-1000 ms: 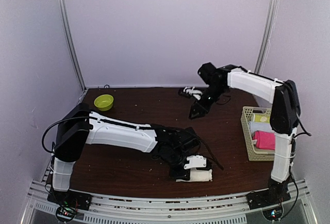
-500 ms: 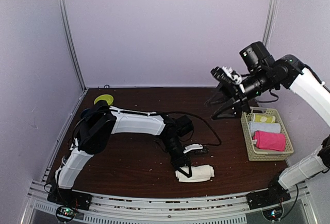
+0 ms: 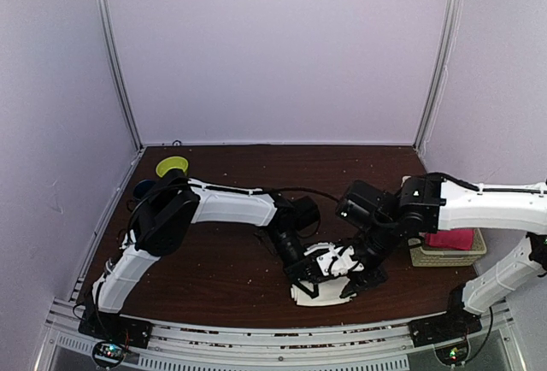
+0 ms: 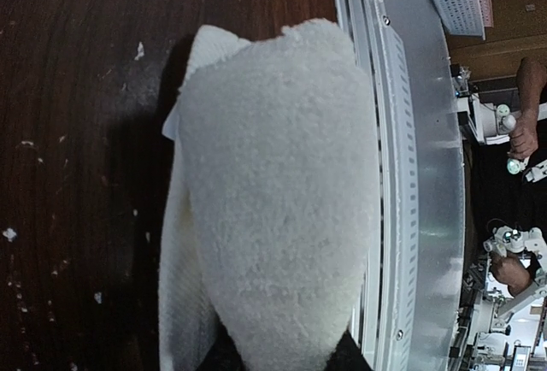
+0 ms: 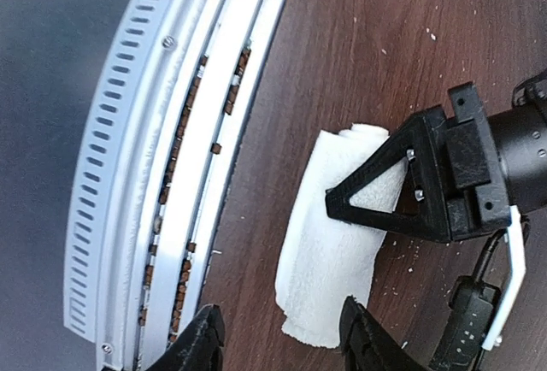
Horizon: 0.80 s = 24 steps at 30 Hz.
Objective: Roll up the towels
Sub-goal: Pick up the towel from the center of the board.
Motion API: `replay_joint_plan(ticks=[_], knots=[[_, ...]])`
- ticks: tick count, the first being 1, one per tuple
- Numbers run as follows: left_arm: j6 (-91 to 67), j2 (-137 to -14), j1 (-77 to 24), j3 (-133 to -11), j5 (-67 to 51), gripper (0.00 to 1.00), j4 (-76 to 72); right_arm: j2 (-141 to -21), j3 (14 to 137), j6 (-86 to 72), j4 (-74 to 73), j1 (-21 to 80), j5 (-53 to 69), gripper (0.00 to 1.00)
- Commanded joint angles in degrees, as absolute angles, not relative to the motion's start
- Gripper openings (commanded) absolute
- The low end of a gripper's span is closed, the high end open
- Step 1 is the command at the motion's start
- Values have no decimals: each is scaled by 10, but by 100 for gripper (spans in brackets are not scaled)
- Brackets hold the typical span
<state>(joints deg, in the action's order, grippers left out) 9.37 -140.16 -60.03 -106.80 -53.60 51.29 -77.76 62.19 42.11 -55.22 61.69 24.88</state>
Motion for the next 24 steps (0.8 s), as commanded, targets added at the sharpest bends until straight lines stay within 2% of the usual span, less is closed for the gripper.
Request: replay_joint_plan(ticks=[1, 7, 18, 21, 24], knots=[[82, -1448, -606, -1041, -447, 15, 556, -802, 568, 362, -440, 653, 119, 49], [81, -1446, -606, -1036, -443, 16, 552, -829, 515, 329, -355, 681, 16, 53], [72, -1432, -602, -1025, -438, 22, 531, -917, 475, 319, -284, 685, -5, 57], [64, -1412, -597, -1005, -430, 29, 507, -941, 472, 321, -279, 685, -4, 51], [50, -1371, -584, -969, -402, 40, 464, -952, 480, 324, -293, 683, 3, 35]])
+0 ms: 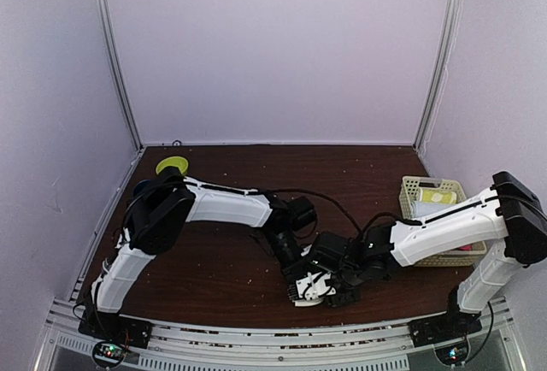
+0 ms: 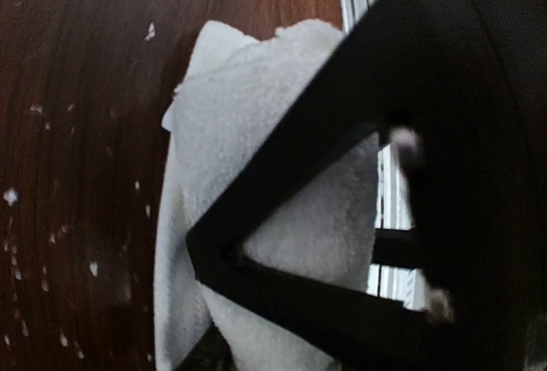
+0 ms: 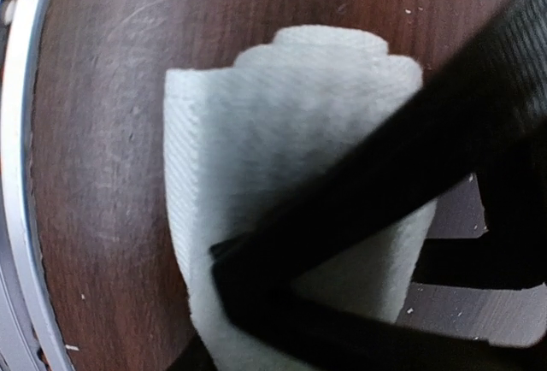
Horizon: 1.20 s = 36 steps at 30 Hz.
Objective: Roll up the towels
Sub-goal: Pick up the towel from the center of the board, then place the towel in the storage box.
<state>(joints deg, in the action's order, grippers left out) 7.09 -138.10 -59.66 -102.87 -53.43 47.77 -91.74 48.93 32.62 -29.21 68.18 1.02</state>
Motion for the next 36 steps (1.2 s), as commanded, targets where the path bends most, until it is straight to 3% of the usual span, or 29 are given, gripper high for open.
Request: replay_joint_plan(ticks=[1, 8, 20, 28, 36], knots=[[47, -1350, -574, -950, -400, 43, 445, -949, 483, 326, -297, 682, 7, 32], [34, -1173, -489, -816, -376, 54, 331, -894, 518, 365, -352, 637, 51, 23], [48, -1091, -434, -767, -334, 53, 292, -767, 636, 519, -558, 435, 147, 13], [58, -1081, -434, -753, -334, 53, 291, -646, 629, 690, -640, 196, 47, 9], [60, -1084, -435, -760, -343, 52, 300, -611, 574, 902, -642, -87, 19, 8]])
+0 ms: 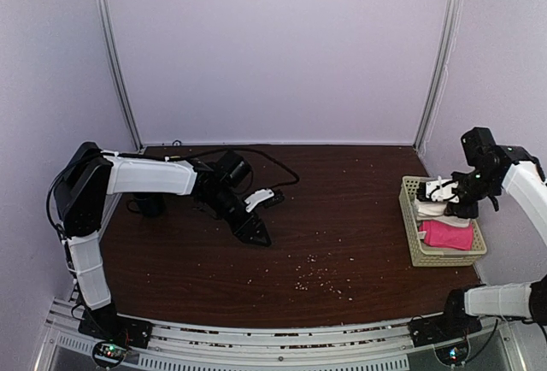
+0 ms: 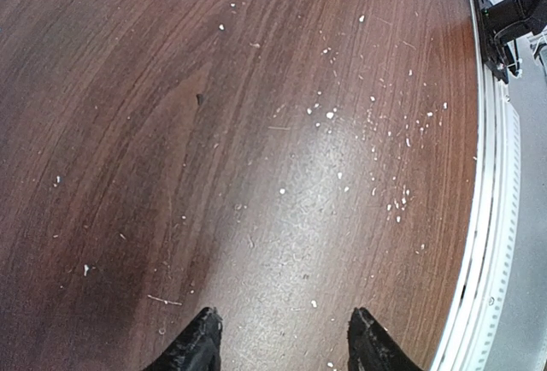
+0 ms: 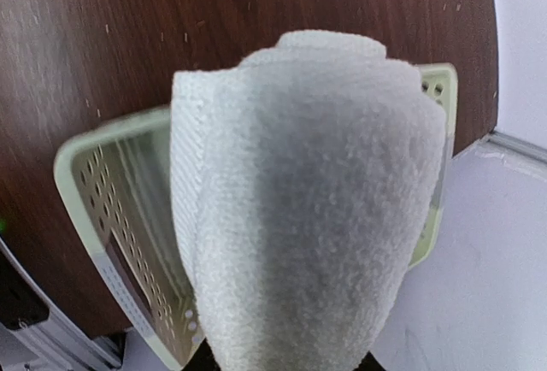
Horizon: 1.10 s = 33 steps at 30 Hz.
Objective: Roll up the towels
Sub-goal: Place the towel in the storage box.
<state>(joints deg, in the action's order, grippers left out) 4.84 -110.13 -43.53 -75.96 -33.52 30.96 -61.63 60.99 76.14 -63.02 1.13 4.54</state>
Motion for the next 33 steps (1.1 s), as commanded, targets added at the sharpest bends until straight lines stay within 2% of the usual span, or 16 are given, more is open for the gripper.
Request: replay_joint_plan(ticks=[1, 7, 20, 25, 27, 29, 33], knots=[[61, -1083, -434, -760, -344, 52, 300, -615, 565, 919, -630, -117, 23, 8], [60, -1082, -434, -756, -336, 51, 300, -634, 508, 1013, -555, -210, 44, 8], [58, -1101, -434, -761, -337, 51, 300, -637, 370, 1127, -479, -213, 39, 11], [55, -1106, -434, -763, -338, 50, 300, -656, 347, 1121, -442, -213, 28, 13], [54, -1108, -434, -764, -338, 50, 300, -669, 361, 1113, -445, -213, 42, 17], [54, -1110, -434, -765, -340, 50, 300, -682, 376, 1104, -456, -213, 54, 27], [53, -1113, -434, -765, -341, 50, 300, -703, 398, 1118, -492, -213, 22, 40]])
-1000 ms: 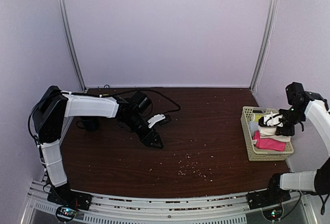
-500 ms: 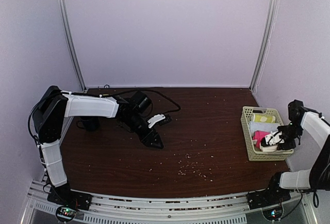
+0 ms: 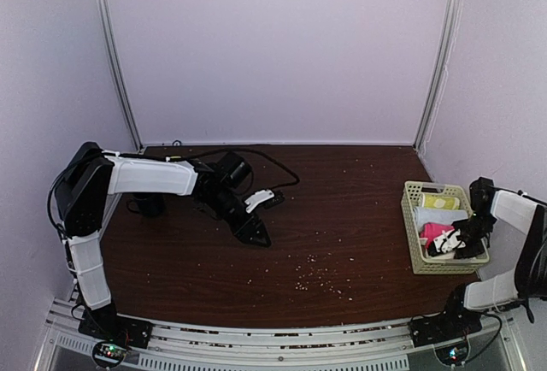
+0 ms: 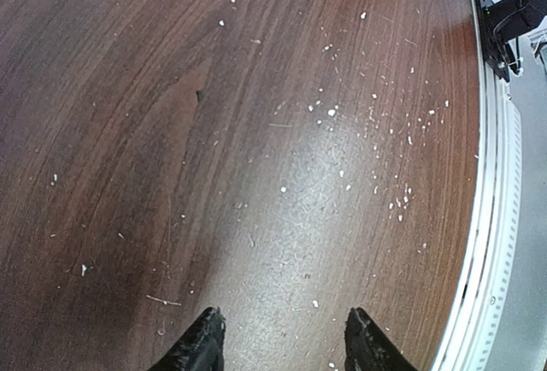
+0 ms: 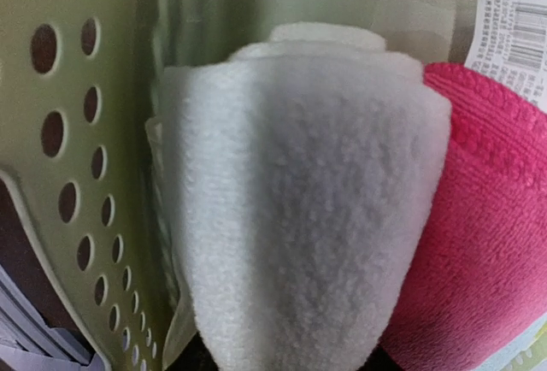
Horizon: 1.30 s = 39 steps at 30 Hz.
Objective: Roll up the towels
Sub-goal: Place the towel in the storage box, then reset both arms
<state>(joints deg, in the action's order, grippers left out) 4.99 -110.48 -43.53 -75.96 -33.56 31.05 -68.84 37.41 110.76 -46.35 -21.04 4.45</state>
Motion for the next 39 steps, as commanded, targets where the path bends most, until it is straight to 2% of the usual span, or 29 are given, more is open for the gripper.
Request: replay_joint_plan(ticks=[1, 8, 12, 13, 14, 15, 29, 34, 39], knots=[[54, -1114, -434, -765, -340, 50, 300, -704, 399, 1129, -501, -213, 5, 42], [62, -1109, -435, -767, -322, 50, 315, -674, 408, 1168, -563, -213, -42, 55], [62, -1106, -434, -766, -328, 50, 316, -670, 415, 1169, -589, -213, -68, 59], [62, -1104, -434, -766, -329, 50, 316, -670, 419, 1169, -596, -213, -75, 85], [62, -1104, -435, -766, -329, 50, 316, -670, 424, 1169, -605, -213, -79, 98], [62, -1103, -434, -766, -330, 50, 317, -671, 428, 1168, -614, -213, -82, 100], [64, -1101, -434, -767, -336, 49, 318, -673, 524, 1148, -681, -192, -85, 100], [67, -1100, -434, -768, -336, 49, 321, -649, 555, 1167, -703, -161, -96, 100], [70, -1100, -433, -769, -325, 49, 325, -666, 619, 1112, -699, -116, -60, 100]])
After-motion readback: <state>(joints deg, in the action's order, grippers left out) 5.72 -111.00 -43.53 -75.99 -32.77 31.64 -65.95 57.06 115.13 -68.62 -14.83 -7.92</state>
